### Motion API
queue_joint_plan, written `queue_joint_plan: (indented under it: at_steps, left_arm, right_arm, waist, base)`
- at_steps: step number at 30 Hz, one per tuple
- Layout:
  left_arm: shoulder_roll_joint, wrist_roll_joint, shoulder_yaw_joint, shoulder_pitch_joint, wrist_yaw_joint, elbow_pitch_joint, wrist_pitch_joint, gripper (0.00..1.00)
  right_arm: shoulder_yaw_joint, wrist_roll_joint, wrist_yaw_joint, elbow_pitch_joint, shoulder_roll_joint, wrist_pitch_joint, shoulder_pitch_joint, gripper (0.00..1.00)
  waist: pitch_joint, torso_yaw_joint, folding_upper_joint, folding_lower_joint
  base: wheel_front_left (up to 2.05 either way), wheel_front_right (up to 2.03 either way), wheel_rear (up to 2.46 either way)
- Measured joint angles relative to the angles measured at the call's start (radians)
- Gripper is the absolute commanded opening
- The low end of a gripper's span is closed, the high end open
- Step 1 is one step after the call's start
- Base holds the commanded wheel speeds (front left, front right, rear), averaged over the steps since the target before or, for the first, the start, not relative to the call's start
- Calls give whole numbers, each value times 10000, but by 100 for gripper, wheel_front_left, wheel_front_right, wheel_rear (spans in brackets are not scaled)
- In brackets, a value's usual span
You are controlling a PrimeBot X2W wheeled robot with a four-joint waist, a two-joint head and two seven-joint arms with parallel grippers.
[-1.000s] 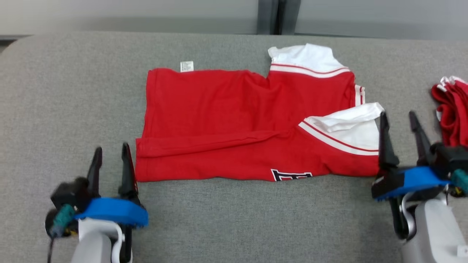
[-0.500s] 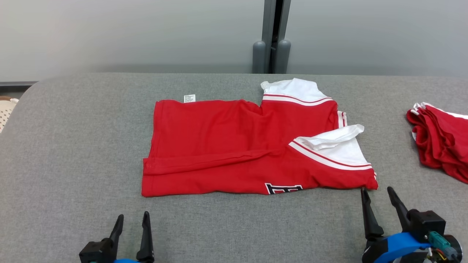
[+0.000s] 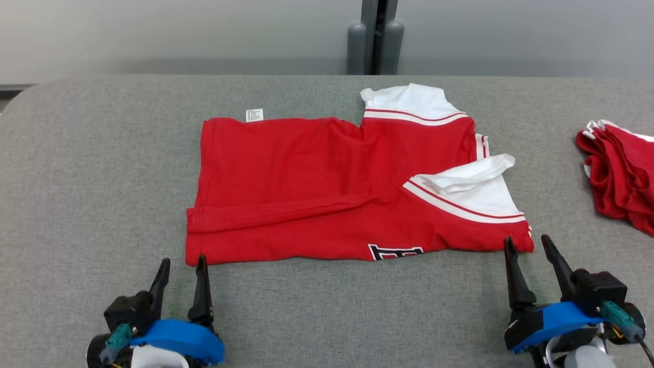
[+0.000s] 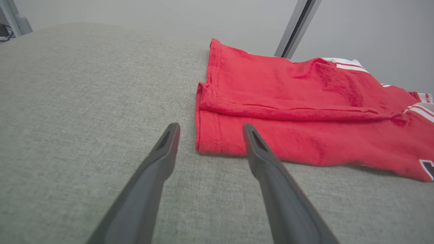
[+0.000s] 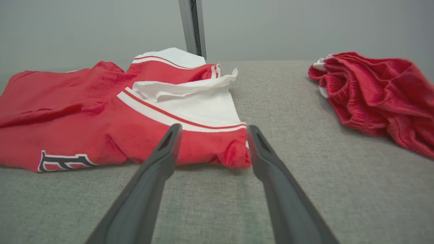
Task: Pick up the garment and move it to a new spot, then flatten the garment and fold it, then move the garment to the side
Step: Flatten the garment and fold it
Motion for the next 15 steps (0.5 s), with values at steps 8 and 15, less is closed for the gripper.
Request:
queue_joint_plan:
  at_steps: [8, 15]
  left_arm:
    - [25, 230, 226, -1110, -90, 1252, -2, 100]
    - [67, 291, -25, -1517, -136, 1647, -88, 100]
  right_arm:
    - [-399, -2, 0, 48, 8, 0, -779, 100]
    - [-1058, -201, -2, 1045, -8, -2, -1506, 100]
  waist:
    - [804, -64, 0, 1]
    - [1109, -74, 0, 0]
  base:
    - [0, 0, 0]
    - [0, 0, 0]
